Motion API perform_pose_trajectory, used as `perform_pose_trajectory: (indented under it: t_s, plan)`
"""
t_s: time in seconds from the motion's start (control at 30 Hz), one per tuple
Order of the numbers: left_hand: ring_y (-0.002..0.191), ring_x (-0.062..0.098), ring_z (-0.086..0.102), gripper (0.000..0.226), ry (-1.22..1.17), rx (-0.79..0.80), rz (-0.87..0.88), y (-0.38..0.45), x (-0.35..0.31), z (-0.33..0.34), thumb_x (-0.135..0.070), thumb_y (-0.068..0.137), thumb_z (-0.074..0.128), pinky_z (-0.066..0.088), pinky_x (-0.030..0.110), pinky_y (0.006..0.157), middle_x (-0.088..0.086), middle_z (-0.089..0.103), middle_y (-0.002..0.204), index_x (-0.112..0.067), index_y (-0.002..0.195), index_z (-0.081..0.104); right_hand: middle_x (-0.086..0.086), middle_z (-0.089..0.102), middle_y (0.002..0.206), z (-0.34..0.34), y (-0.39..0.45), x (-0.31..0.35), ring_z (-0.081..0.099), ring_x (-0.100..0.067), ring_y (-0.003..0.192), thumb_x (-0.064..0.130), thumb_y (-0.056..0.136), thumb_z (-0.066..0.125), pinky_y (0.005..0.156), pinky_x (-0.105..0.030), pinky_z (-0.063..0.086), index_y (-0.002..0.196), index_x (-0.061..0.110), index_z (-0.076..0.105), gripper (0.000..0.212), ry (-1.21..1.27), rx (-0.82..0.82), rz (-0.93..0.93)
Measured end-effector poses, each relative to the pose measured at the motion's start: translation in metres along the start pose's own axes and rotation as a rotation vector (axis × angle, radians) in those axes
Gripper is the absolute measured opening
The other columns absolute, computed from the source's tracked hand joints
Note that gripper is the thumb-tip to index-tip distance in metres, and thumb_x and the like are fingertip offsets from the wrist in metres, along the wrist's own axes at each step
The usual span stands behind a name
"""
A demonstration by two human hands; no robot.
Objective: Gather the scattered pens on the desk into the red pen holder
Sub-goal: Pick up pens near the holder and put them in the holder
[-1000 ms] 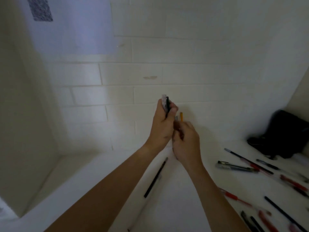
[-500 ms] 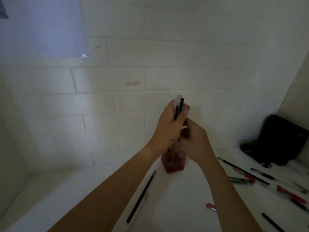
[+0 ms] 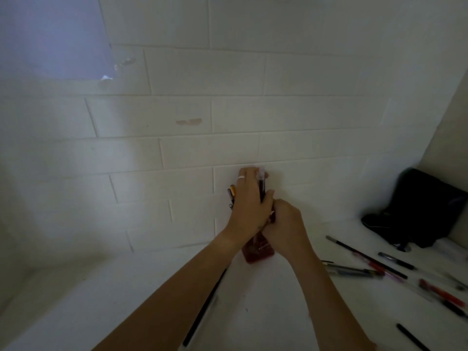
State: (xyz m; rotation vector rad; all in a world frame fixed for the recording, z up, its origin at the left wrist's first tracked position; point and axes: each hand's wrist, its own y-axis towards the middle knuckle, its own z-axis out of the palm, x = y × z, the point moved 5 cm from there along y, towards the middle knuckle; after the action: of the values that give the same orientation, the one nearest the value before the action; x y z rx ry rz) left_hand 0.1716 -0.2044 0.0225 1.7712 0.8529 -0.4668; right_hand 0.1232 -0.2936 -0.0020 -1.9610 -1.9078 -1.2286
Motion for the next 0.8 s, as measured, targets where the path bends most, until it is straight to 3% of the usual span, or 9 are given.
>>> perform_pose_trajectory:
  t_s: [0.13, 0.2, 0.3, 0.4, 0.47, 0.57, 0.67, 0.73, 0.8]
  plan:
    - [0.119, 0.013, 0.048, 0.063, -0.050, 0.015, 0.013, -0.004, -0.001, -0.002, 0.005, 0.084, 0.062, 0.036, 0.018, 0.107, 0.006, 0.047, 0.130, -0.011, 0.139, 0.036, -0.008, 0.050, 0.134, 0.011, -0.001, -0.009, 0.043, -0.034, 0.119, 0.012, 0.074, 0.067, 0.089, -0.040, 0.044, 0.099, 0.013, 0.072, 0.025, -0.222, -0.016, 0.047]
    - [0.125, 0.014, 0.044, 0.074, -0.049, -0.008, 0.036, -0.005, -0.005, -0.003, 0.008, 0.081, 0.062, 0.035, 0.021, 0.112, 0.007, 0.038, 0.136, -0.012, 0.144, 0.030, -0.008, 0.041, 0.146, 0.016, -0.003, -0.013, 0.035, -0.034, 0.131, 0.020, 0.078, 0.067, 0.099, -0.045, 0.042, 0.114, 0.017, 0.069, 0.035, -0.232, 0.048, 0.107]
    - [0.135, 0.014, 0.032, 0.077, -0.041, -0.067, 0.086, -0.009, -0.024, -0.009, 0.011, 0.076, 0.060, 0.026, 0.014, 0.115, 0.007, 0.021, 0.147, -0.011, 0.144, 0.031, -0.007, 0.051, 0.132, 0.024, -0.006, -0.020, 0.043, -0.032, 0.122, 0.035, 0.081, 0.059, 0.093, -0.042, 0.045, 0.122, 0.020, 0.061, 0.044, -0.132, 0.087, 0.139]
    - [0.142, 0.018, 0.027, 0.069, -0.005, -0.148, 0.200, -0.017, -0.040, -0.021, 0.014, 0.076, 0.060, 0.023, 0.014, 0.116, 0.013, 0.018, 0.150, -0.006, 0.139, 0.038, 0.004, 0.060, 0.099, 0.022, -0.009, -0.020, 0.059, -0.021, 0.096, 0.039, 0.083, 0.055, 0.072, -0.020, 0.044, 0.109, 0.015, 0.058, 0.035, 0.083, -0.024, 0.094]
    - [0.138, 0.024, 0.032, 0.057, 0.047, -0.248, 0.257, -0.030, -0.036, -0.026, 0.009, 0.079, 0.065, 0.036, 0.023, 0.111, 0.016, 0.023, 0.147, -0.004, 0.130, 0.045, 0.012, 0.059, 0.098, 0.016, -0.013, -0.018, 0.061, -0.008, 0.088, 0.032, 0.091, 0.062, 0.065, -0.012, 0.044, 0.118, 0.024, 0.052, 0.030, 0.209, -0.057, 0.100]
    - [0.126, 0.017, 0.039, 0.050, 0.069, -0.340, 0.136, -0.052, -0.009, -0.025, -0.013, 0.083, 0.075, 0.041, 0.022, 0.101, 0.009, 0.031, 0.136, -0.010, 0.121, 0.044, 0.018, 0.062, 0.103, 0.021, -0.020, -0.015, 0.061, 0.002, 0.091, 0.034, 0.097, 0.058, 0.076, -0.012, 0.049, 0.118, 0.036, 0.048, 0.024, 0.294, -0.049, 0.096]
    - [0.109, 0.010, 0.049, 0.047, 0.032, -0.223, -0.136, -0.057, 0.025, -0.015, -0.039, 0.084, 0.073, 0.043, 0.014, 0.093, -0.001, 0.045, 0.117, -0.021, 0.115, 0.041, 0.010, 0.063, 0.120, 0.031, -0.024, -0.019, 0.061, -0.007, 0.109, 0.034, 0.103, 0.045, 0.095, -0.024, 0.051, 0.129, 0.031, 0.056, 0.029, 0.295, -0.124, 0.101]
    - [0.094, 0.017, 0.061, 0.033, -0.059, -0.062, -0.279, -0.054, 0.048, -0.002, -0.043, 0.094, 0.060, 0.053, 0.026, 0.081, 0.003, 0.059, 0.103, -0.016, 0.111, 0.053, 0.007, 0.060, 0.126, 0.034, -0.023, -0.020, 0.057, -0.006, 0.115, 0.028, 0.105, 0.041, 0.098, -0.014, 0.042, 0.134, 0.027, 0.057, 0.033, 0.265, -0.155, 0.091]
    - [0.087, 0.021, 0.064, 0.039, -0.042, 0.018, -0.287, -0.049, 0.062, 0.005, -0.048, 0.101, 0.043, 0.055, 0.035, 0.077, 0.005, 0.064, 0.095, -0.014, 0.107, 0.061, 0.002, 0.063, 0.122, 0.034, -0.022, -0.021, 0.059, -0.009, 0.110, 0.023, 0.103, 0.046, 0.090, -0.005, 0.038, 0.130, 0.022, 0.062, 0.031, 0.224, -0.190, 0.076]
